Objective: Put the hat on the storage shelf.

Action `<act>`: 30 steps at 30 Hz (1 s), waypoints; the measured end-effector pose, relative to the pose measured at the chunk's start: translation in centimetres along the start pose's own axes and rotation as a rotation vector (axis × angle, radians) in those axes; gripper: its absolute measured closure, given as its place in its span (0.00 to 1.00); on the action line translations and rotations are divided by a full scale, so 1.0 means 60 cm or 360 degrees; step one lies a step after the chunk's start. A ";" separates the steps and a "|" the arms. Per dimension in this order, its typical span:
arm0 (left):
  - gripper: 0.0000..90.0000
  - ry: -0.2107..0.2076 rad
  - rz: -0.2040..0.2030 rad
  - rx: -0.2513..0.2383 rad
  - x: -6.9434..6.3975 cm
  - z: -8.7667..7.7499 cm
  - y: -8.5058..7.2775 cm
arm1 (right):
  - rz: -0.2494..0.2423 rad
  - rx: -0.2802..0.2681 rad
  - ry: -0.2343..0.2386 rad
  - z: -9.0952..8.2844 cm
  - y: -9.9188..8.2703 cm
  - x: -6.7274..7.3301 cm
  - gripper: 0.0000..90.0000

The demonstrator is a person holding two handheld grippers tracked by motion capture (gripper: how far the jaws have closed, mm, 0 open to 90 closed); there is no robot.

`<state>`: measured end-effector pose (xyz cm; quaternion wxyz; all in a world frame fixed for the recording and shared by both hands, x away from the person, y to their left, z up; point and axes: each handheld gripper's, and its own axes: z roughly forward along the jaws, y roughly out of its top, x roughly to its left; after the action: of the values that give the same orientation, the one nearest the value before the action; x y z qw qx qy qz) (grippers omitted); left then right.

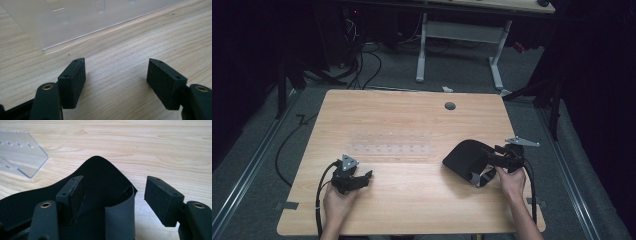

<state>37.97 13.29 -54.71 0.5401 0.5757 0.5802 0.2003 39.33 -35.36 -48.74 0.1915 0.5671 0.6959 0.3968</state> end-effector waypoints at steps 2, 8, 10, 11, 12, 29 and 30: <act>0.36 0.0000 0.0002 0.0002 0.000 0.000 0.000 | 0.0013 0.0015 0.0016 0.010 -0.001 0.000 0.35; 0.35 0.0000 0.0002 0.0001 0.000 0.000 0.000 | 0.0045 0.0060 0.0063 0.028 -0.007 -0.007 0.36; 0.36 0.0000 -0.0001 0.0002 0.000 0.000 0.000 | 0.0067 0.0069 0.0094 0.031 -0.007 -0.009 0.37; 0.36 0.0000 0.0000 0.0003 0.000 0.000 0.000 | 0.0069 0.0077 0.0101 0.033 -0.008 -0.010 0.38; 0.35 0.0000 0.0000 0.0002 0.000 0.000 0.000 | 0.0061 0.0089 0.0115 0.037 -0.010 -0.012 0.40; 0.35 0.0001 -0.0003 0.0000 0.000 0.000 0.000 | 0.0076 0.0074 0.0271 0.032 -0.028 -0.025 0.71; 0.35 0.0001 -0.0003 0.0000 0.000 0.000 0.000 | 0.0076 0.0074 0.0271 0.032 -0.028 -0.025 0.71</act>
<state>37.96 13.27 -54.70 0.5403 0.5750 0.5809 0.1999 40.09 -36.17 -51.48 0.1090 0.5520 0.7050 0.4317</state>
